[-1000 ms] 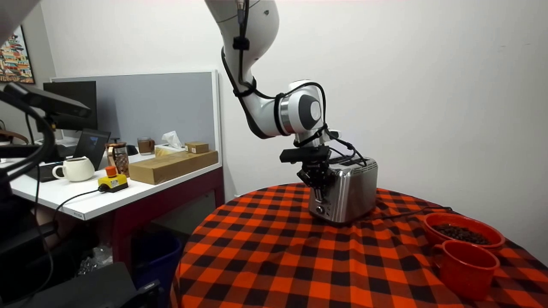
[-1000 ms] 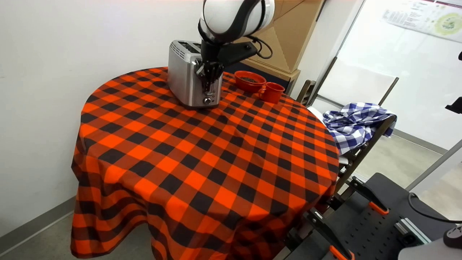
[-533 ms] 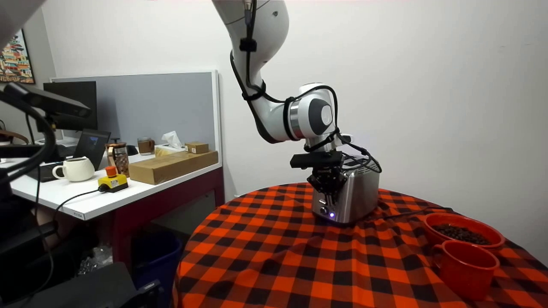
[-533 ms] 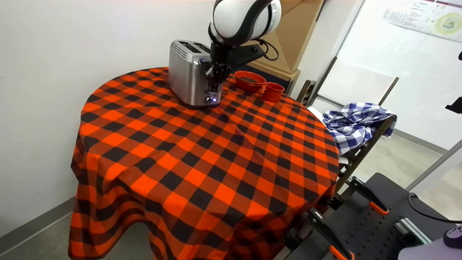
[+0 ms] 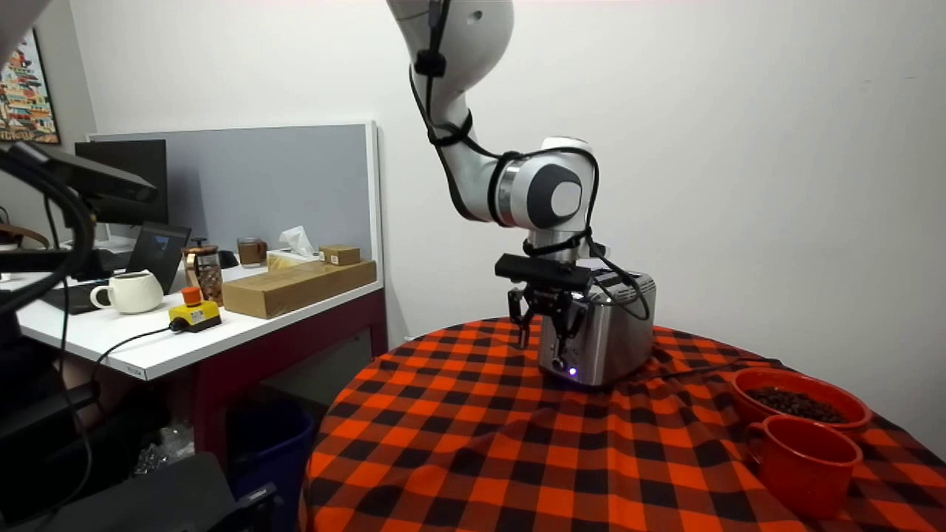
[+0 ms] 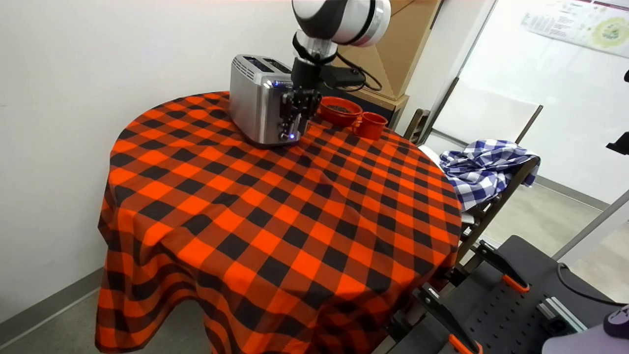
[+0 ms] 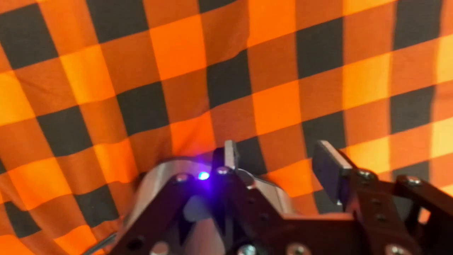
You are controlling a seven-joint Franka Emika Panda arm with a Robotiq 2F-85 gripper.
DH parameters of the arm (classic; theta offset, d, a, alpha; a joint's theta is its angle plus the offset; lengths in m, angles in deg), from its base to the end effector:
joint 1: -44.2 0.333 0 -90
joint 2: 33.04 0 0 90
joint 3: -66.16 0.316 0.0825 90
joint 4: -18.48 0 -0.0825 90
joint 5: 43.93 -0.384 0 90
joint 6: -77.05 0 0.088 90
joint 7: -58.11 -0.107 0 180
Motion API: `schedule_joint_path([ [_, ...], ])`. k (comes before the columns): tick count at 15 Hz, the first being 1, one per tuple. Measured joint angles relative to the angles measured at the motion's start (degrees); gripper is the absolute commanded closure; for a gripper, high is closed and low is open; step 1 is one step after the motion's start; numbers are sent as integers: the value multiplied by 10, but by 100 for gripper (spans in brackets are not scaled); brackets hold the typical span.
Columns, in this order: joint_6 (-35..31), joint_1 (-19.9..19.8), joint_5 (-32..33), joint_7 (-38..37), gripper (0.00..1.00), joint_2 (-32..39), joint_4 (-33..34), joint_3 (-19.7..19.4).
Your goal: Push down the switch of the toaster
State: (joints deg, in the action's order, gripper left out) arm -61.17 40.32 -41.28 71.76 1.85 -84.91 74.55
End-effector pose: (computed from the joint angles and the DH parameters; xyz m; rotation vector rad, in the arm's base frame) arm 0.6526 0.0445 0.2099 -3.0489 -0.5001 -0.0159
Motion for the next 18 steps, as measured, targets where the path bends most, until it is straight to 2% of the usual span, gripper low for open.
schedule_joint_path([
  [1,38,-4,-22,13,2,-21,0,14],
  [4,164,-3,-61,27,0,-91,-3,27],
  [7,275,4,-59,22,0,-159,-20,15],
  [9,319,10,-38,8,0,-208,-48,-3],
  [14,325,16,46,-60,0,-339,-159,-42],
  [18,275,16,59,-113,0,-452,-258,-59],
])
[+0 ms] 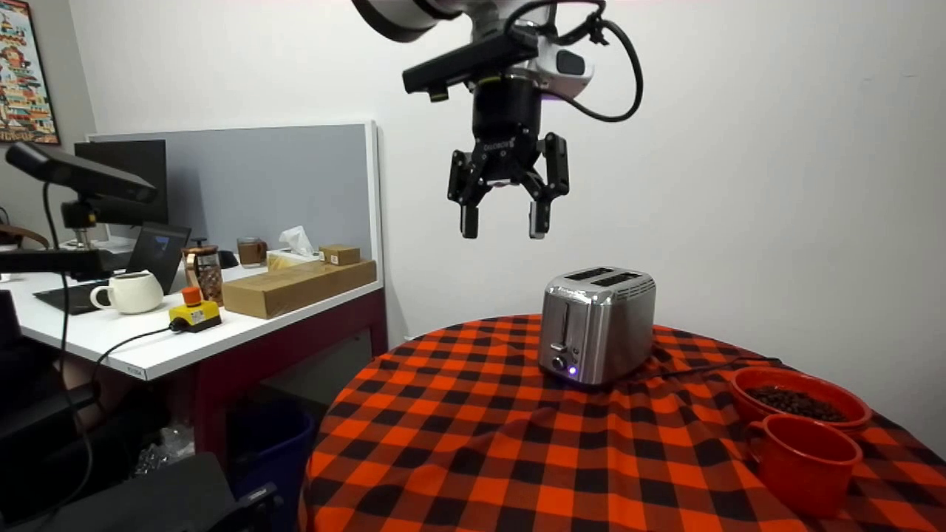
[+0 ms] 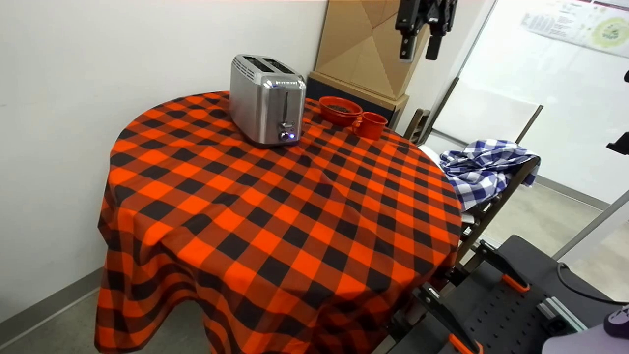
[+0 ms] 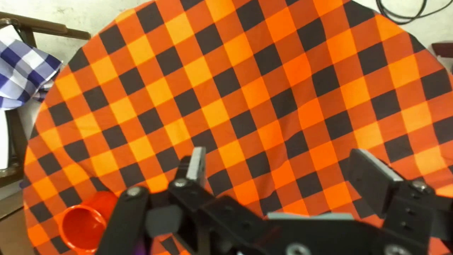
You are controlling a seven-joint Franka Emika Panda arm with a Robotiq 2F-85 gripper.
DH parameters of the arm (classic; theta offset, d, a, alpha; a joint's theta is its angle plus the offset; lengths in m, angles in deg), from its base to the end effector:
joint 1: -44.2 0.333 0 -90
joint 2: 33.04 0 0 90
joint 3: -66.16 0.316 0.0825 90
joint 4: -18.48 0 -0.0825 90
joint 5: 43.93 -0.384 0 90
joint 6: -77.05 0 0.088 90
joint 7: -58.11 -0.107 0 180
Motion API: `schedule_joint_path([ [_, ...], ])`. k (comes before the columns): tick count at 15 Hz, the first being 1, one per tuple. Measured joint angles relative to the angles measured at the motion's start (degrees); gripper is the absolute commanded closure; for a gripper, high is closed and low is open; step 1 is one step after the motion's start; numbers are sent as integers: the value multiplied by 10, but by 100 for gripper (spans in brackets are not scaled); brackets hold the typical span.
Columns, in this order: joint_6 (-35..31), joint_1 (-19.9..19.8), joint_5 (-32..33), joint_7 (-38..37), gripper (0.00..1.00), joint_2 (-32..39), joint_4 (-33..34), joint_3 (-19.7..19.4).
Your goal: Push down the switch of the toaster
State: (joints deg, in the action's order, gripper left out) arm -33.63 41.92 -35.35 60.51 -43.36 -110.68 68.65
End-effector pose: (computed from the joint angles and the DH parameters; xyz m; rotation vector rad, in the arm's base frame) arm 0.4731 -0.0082 0.4280 2.9884 0.1605 -0.2182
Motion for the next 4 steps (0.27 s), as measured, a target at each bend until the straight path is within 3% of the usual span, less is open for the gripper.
schedule_joint_path([
  [2,-23,0,0,-9,0,-46,-37,-4],
  [4,-22,1,0,-9,0,-46,-37,-4],
])
